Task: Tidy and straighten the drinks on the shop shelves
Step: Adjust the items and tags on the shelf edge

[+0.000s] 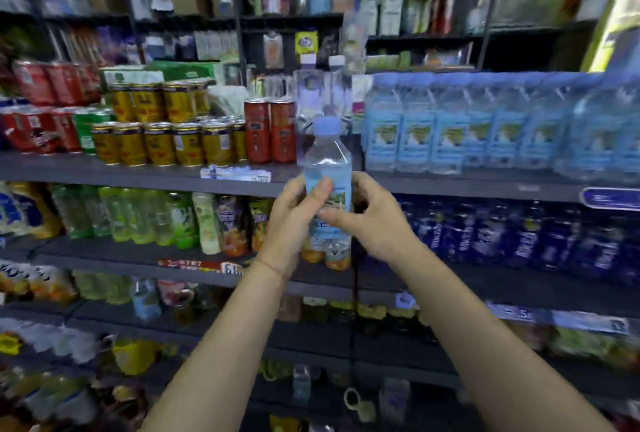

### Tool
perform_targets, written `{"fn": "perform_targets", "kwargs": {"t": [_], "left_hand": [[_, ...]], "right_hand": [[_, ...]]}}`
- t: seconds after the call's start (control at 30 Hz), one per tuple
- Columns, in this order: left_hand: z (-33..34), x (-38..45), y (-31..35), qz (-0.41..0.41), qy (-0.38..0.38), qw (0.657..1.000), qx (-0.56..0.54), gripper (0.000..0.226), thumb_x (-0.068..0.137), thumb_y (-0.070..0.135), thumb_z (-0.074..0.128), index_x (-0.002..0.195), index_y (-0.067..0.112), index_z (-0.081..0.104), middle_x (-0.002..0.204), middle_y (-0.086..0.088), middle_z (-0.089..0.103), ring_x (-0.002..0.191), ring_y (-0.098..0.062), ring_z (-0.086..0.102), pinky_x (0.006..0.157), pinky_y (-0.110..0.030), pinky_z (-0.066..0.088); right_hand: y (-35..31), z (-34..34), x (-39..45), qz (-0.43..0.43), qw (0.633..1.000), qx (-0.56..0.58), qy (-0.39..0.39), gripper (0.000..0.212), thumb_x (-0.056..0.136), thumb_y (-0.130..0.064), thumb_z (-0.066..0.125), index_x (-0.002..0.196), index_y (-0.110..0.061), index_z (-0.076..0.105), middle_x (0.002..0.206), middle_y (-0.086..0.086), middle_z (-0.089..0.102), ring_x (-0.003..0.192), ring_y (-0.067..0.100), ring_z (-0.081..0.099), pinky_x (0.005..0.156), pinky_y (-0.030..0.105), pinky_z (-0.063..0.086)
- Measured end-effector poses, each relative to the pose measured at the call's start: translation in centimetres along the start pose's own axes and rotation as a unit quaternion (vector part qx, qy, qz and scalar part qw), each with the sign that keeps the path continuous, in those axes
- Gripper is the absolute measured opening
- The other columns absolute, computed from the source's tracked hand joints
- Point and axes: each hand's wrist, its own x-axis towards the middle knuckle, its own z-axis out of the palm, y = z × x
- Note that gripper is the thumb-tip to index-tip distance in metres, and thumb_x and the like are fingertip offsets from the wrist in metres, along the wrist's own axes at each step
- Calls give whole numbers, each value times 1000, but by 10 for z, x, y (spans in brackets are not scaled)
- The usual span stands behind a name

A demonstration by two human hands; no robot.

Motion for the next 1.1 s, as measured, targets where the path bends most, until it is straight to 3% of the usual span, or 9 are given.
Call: {"fn": "perform_targets", "kwargs": {"t": [0.13,0.23,0.3,0.43,0.53,0.63,0.7,0.97,1.1], "left_hand": [[62,26,7,51,-66,996,13,22,94,24,64,115,30,63,106,18,72,106,1,64,93,-22,51],[95,52,-13,105,-62,990,74,31,92,35,63,123,37,59,129,10,58,121,2,52,105,-29,44],[111,71,-28,166,-30,972,164,31,96,27,59,125,36,59,129,10,49,120,12,43,109,-34,39],[142,100,-55,288,55,877,381,41,89,35,52,130,35,59,152,1,36,144,-20,25,118,-54,20],[171,116,-79,311,36,791,525,54,91,46,44,144,38,42,164,-2,14,152,-32,0,117,-65,4],[193,124,-110,292,31,727,620,65,95,51,40,155,36,19,166,-7,2,150,-41,-5,111,-73,8],[198,126,-125,294,48,702,647,66,97,50,35,156,36,10,165,-12,1,149,-45,-3,111,-72,13],[204,121,-129,266,74,683,676,61,100,46,31,156,36,11,165,-13,3,150,-42,-1,113,-67,15],[214,101,-135,205,72,700,680,55,104,44,20,156,31,15,165,-12,8,151,-36,4,118,-59,16]], "right_hand": [[-1,-61,1,-51,992,-19,112,48,80,-25,81,122,-27,56,109,-23,62,95,-16,57,75,5,44],[9,-99,12,-57,978,-47,193,50,80,-35,80,121,-41,53,115,-26,58,105,-16,52,87,16,47],[16,-123,22,-52,966,-70,244,53,79,-36,81,125,-36,54,119,-15,58,107,-9,52,91,23,49],[36,-173,46,-22,943,-150,297,64,81,-40,78,134,-15,53,126,6,49,105,10,47,84,15,38],[53,-202,62,-3,935,-165,315,64,80,-46,76,133,-16,56,126,7,51,112,19,52,95,31,46],[72,-221,77,21,934,-160,320,67,72,-59,74,124,-18,60,121,7,59,109,21,59,94,41,52],[83,-228,83,36,940,-151,303,82,68,-67,72,130,-15,58,123,4,64,112,20,61,94,45,54],[92,-237,85,19,949,-206,239,77,85,-50,70,147,-16,41,142,3,49,127,19,51,108,41,45],[92,-247,62,14,956,-223,191,67,94,-23,65,152,-17,31,150,7,33,133,19,43,111,32,39]]}}
